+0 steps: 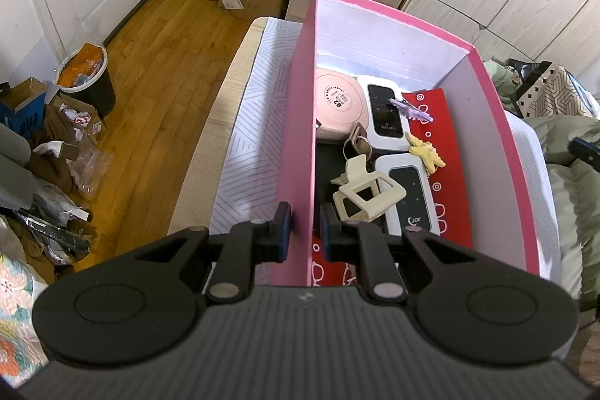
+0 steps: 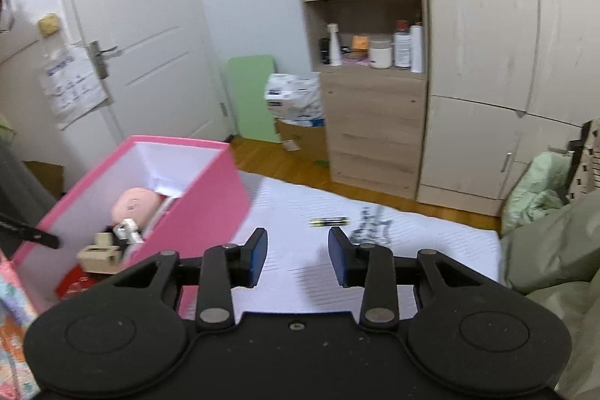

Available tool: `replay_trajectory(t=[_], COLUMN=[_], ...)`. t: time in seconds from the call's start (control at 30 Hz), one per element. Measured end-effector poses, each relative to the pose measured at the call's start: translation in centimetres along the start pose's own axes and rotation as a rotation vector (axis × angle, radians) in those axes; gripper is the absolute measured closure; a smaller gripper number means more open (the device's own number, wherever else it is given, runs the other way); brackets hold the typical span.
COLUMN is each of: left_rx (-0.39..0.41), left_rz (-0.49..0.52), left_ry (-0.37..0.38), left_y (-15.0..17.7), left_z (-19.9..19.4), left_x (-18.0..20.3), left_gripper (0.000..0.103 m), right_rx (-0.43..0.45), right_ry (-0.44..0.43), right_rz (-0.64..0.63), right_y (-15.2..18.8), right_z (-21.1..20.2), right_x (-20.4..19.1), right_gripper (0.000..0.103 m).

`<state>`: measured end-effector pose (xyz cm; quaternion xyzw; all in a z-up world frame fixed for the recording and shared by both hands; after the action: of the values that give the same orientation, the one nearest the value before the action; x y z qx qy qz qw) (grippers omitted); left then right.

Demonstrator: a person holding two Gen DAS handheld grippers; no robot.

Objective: Organize rigid objects
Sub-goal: 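Return the right gripper to the bed over the AA battery, then close the right gripper on the AA battery and lift it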

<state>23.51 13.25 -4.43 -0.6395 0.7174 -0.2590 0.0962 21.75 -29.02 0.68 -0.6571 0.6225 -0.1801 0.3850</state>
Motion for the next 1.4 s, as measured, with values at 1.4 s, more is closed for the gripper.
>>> replay_trajectory(t=[1.4], left_rx=[0.013], left_rz=[0.015], left_ry=[0.011], left_y=[0.0], left_z=[-0.2], left_x=[0.4], left_gripper=[0.089], right_rx=[0.025], right_ry=[0.012], right_rz=[-0.099], right_y=[1.5], right_z=[17.0], right_x=[2.5], right_gripper=[0.032])
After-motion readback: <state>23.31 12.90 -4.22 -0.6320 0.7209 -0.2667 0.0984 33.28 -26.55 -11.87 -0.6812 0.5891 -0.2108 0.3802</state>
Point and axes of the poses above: each gripper's, at about its wrist camera, not at the fingertips, and z roughly the way its jaws point, x to its right, y to its underside, the point moved 4 cm from there along z, roughly the way its jaws point, and after that the axes turned 7 degrees about z, right-handed, at the moved point
